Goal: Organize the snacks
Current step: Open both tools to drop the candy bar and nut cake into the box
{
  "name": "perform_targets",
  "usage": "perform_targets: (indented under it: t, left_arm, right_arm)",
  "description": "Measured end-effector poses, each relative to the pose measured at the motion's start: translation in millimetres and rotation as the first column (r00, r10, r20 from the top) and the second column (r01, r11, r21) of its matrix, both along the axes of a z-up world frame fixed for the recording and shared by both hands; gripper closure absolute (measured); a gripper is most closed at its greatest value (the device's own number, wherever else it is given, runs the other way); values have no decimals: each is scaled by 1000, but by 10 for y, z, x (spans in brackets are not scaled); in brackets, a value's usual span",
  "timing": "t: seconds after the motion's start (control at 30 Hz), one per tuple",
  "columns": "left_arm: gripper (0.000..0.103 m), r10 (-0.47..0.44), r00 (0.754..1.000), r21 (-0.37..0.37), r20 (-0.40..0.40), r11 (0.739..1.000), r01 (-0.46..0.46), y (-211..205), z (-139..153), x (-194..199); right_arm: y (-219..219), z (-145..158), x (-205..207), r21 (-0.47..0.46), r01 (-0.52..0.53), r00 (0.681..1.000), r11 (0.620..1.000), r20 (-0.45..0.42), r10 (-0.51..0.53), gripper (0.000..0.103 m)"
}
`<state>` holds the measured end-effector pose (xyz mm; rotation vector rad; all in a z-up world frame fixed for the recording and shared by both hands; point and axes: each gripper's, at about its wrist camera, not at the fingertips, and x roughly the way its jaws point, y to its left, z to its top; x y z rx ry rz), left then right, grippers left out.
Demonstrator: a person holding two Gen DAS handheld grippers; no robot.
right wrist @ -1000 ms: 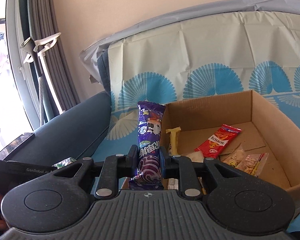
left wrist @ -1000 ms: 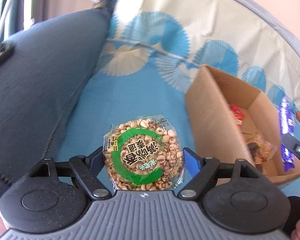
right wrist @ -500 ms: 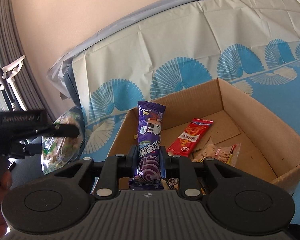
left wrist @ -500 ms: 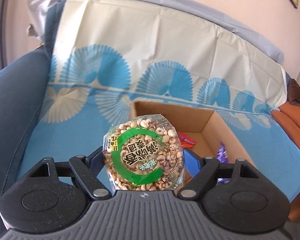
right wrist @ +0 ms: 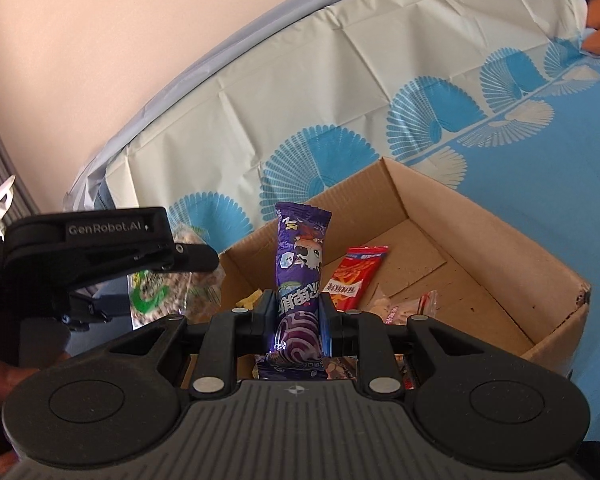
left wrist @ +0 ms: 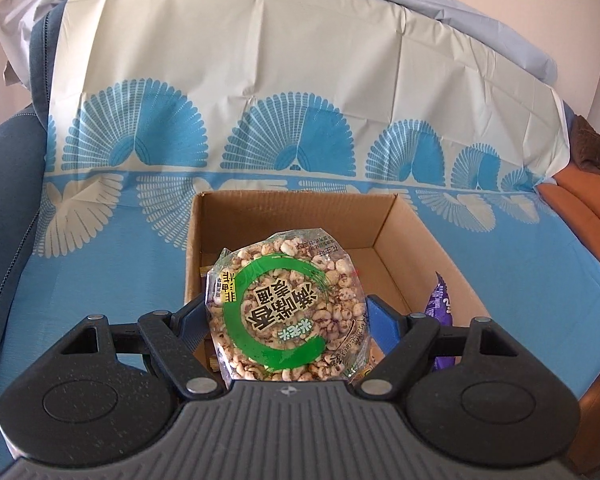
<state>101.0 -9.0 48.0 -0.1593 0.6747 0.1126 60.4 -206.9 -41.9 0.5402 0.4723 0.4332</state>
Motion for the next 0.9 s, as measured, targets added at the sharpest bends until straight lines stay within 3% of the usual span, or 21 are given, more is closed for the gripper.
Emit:
perform_targets:
  t: [0.43,0.53,0.6,0.7,0.77,0.83,0.9]
  left_arm:
    - [18,-13,1000,-20,-3,1000,13,-166,43,176]
    - [18,-15,1000,-47,21,999,16,-208,78,226]
    - [18,-32,998,-25,57,999,34,-272,130,236]
    - [13,-75,988,-41,133,996,81,-345,244,177]
    - [4,-71,978,-39,194,996,80,-367,333,63]
    - [1,-77,959,-29,273,996,88,-374,424,-115]
    - [1,-83,947,-22,310,995,94,-371,494,-282]
  right_arm:
    - [-161,-12,-22,57,68,998,996,9,-69,80]
    - [-236,1,-55,71,120,992,990,33,-123,80]
    - [-251,-11,-51,67,148,988,987,29,-150,80]
    - [-244,-30,-23,50,169,986,984,6,-169,69]
    - [-238,-27,-33,41,181,983,983,7,-181,34]
    - [-217,-7,-54,27,176,984,984,23,-177,23]
    - [-179,15,-68,7,163,986,987,37,-163,22]
